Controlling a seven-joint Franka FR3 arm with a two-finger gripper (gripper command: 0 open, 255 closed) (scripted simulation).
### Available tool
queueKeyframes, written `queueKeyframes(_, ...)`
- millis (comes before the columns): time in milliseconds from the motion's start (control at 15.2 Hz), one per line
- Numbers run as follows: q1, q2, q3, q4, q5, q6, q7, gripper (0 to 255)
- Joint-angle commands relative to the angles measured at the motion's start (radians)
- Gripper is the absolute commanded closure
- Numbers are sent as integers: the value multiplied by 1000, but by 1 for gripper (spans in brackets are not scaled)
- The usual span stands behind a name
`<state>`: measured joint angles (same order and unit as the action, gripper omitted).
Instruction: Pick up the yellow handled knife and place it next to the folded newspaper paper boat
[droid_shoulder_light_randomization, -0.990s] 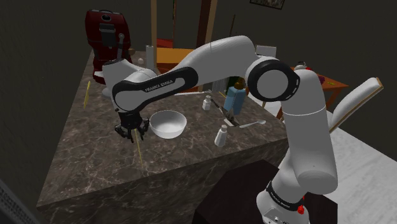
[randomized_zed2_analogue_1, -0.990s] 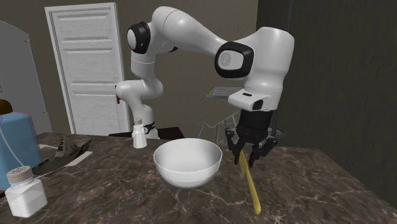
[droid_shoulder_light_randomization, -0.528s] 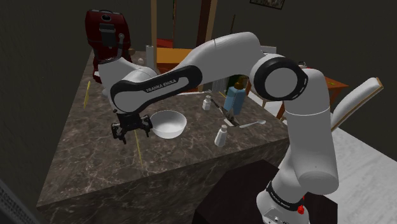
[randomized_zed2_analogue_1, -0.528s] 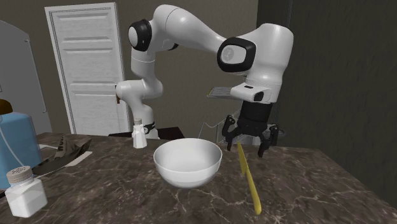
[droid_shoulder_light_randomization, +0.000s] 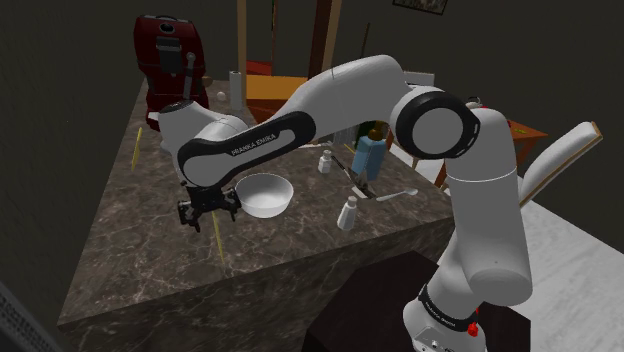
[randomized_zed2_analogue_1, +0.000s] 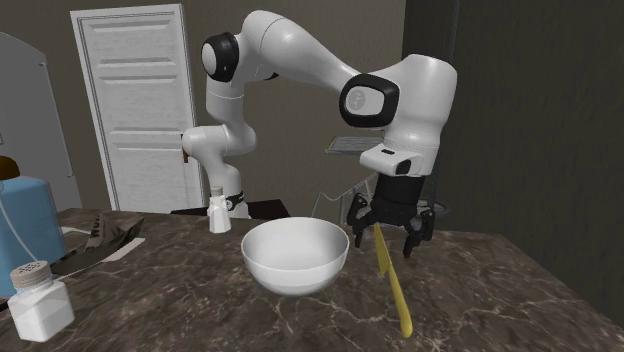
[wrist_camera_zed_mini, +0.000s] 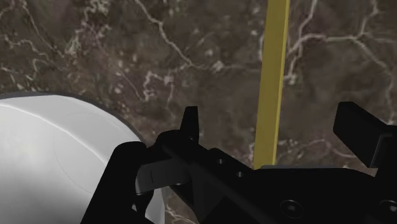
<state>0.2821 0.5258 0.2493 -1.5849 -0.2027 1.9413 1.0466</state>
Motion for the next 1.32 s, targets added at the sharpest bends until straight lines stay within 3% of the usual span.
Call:
queueKeyframes(0, 0, 0, 0, -1, 0, 1, 0, 0)
queueKeyframes(132, 0, 0, 0, -1, 0, 1, 0, 0)
queueKeyframes(198, 0, 0, 0, -1, 0, 1, 0, 255)
queueKeyframes(792, 0, 0, 0, -1, 0, 1, 0, 255)
queueKeyframes(1254, -1, -36, 6, 41, 12, -75, -11, 255)
